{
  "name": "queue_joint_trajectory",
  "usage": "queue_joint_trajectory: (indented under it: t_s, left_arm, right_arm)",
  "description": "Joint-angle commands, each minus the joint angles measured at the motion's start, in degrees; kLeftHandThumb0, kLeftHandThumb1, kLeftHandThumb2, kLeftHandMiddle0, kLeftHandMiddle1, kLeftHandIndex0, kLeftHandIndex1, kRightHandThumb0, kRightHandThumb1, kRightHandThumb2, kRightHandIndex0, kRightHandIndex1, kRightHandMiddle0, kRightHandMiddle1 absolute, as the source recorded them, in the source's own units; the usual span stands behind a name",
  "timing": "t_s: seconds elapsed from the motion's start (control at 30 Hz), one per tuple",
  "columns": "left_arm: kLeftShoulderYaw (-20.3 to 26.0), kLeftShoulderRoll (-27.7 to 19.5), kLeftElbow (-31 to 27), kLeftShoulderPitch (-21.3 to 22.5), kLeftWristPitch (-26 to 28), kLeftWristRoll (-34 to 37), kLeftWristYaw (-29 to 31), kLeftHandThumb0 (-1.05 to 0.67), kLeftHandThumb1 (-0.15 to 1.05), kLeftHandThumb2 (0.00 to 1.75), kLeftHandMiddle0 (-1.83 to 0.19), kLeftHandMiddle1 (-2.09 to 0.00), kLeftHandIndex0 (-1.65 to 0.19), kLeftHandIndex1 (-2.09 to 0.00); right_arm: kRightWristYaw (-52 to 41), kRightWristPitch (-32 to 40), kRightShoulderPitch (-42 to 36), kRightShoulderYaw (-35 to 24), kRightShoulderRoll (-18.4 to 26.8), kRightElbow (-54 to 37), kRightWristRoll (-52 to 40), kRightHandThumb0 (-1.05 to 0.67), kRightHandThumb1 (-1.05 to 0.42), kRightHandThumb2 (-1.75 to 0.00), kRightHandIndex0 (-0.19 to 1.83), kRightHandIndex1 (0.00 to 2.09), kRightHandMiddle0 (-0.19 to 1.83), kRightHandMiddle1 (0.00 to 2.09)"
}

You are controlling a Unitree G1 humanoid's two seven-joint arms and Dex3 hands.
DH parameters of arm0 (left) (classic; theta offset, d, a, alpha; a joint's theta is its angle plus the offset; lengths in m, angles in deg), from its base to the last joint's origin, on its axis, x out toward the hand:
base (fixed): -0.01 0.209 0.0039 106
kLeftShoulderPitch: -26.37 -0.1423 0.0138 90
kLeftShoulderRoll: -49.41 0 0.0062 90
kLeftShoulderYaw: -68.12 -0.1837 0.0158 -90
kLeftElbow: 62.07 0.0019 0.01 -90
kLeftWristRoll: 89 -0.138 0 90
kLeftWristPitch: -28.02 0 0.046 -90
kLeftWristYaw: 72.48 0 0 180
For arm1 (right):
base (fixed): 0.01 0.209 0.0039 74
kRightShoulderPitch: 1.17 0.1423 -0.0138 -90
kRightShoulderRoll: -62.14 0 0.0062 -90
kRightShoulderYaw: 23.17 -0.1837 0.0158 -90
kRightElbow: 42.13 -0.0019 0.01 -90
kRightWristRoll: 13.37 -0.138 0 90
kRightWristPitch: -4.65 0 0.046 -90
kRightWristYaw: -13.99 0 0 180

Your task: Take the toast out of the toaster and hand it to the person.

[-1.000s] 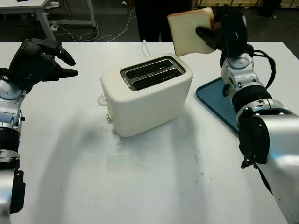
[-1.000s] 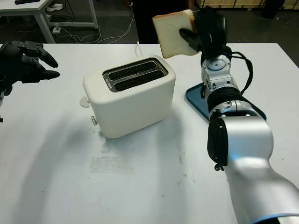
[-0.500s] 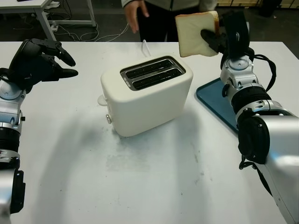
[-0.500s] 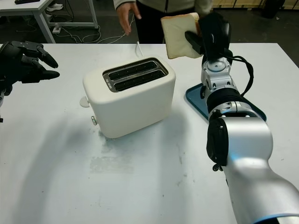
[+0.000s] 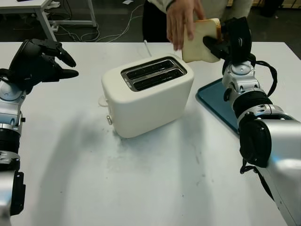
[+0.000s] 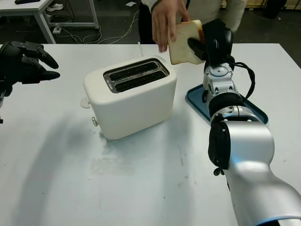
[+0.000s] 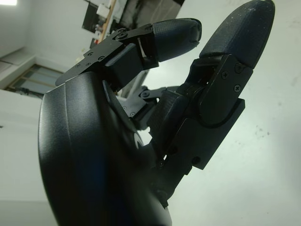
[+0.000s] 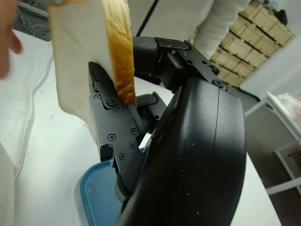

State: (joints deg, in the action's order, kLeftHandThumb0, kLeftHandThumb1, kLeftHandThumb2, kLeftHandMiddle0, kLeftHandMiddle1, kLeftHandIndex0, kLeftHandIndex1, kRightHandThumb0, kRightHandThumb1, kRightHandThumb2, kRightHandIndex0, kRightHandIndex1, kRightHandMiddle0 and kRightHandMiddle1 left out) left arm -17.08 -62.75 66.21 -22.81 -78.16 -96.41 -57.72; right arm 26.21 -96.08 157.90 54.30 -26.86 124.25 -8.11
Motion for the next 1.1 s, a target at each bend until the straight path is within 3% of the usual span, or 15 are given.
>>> queue_joint_trajectory:
  t_s: [0.0, 0.73, 0.8, 0.87, 0.93, 0.97, 1.0, 1.07]
  left_arm:
    - [0.17, 0.22, 0.50, 0.42, -0.48, 0.07, -0.42, -1.05, 0.69, 0.00, -1.11, -0.95, -1.03, -0.92]
    - [0.16, 0.35, 0.13, 0.39, 0.21, 0.31, -0.37, -1.05, 0.68, 0.00, -1.10, -0.96, -1.03, -0.92]
    - [0.17, 0.34, 0.35, 0.41, -0.08, 0.34, -0.35, -1.05, 0.68, 0.00, -1.11, -0.96, -1.03, -0.92]
    - [0.15, 0.31, 0.52, 0.42, -0.27, 0.34, -0.28, -1.05, 0.68, 0.00, -1.10, -0.96, -1.03, -0.92]
    - [0.11, 0.30, 0.50, 0.36, -0.32, 0.24, -0.38, -1.05, 0.68, 0.00, -1.10, -0.96, -1.03, -0.92]
    - [0.15, 0.35, 0.41, 0.31, -0.25, 0.28, -0.42, -1.05, 0.68, 0.00, -1.11, -0.96, -1.03, -0.92]
    - [0.17, 0.35, 0.42, 0.25, -0.51, 0.26, -0.51, -1.05, 0.68, 0.00, -1.11, -0.96, -1.03, -0.92]
    - [0.11, 0.28, 0.26, 0.14, -0.41, 0.04, -0.75, -1.05, 0.69, 0.01, -1.11, -0.96, -1.04, -0.92]
  right_arm:
    - [-0.18, 0.73, -0.76, -0.55, -0.54, 0.16, -1.00, 0.05, -0.92, -0.01, 0.73, 1.75, 0.57, 1.75]
    - [0.39, -0.75, -1.02, 1.14, -0.60, -0.03, 0.97, 0.00, -0.91, 0.00, 0.79, 1.75, 0.60, 1.75]
    - [0.51, -1.28, -1.34, 1.67, -0.46, -0.03, 1.33, -0.01, -0.91, 0.00, 0.77, 1.75, 0.58, 1.75]
    - [-0.35, -1.33, -1.58, 1.64, -0.23, -0.11, 0.96, -0.12, -0.88, 0.00, 0.63, 1.74, 0.49, 1.68]
    - [-3.95, -1.71, -1.94, 3.30, 0.80, -0.23, 2.22, -0.45, -0.83, 0.00, 0.52, 1.09, 0.56, 0.87]
    - [-6.13, -1.87, -2.09, 4.41, 1.43, -0.27, 3.08, -0.64, -0.85, 0.00, 0.35, 0.55, 0.42, 0.39]
    - [-8.43, -1.86, -2.18, 5.57, 2.17, -0.30, 4.02, -0.74, -0.86, 0.00, 0.24, 0.31, 0.31, 0.20]
    - [-10.94, -2.41, -2.41, 6.79, 3.20, -0.54, 4.87, -0.92, -0.87, 0.00, 0.05, 0.06, 0.08, 0.04]
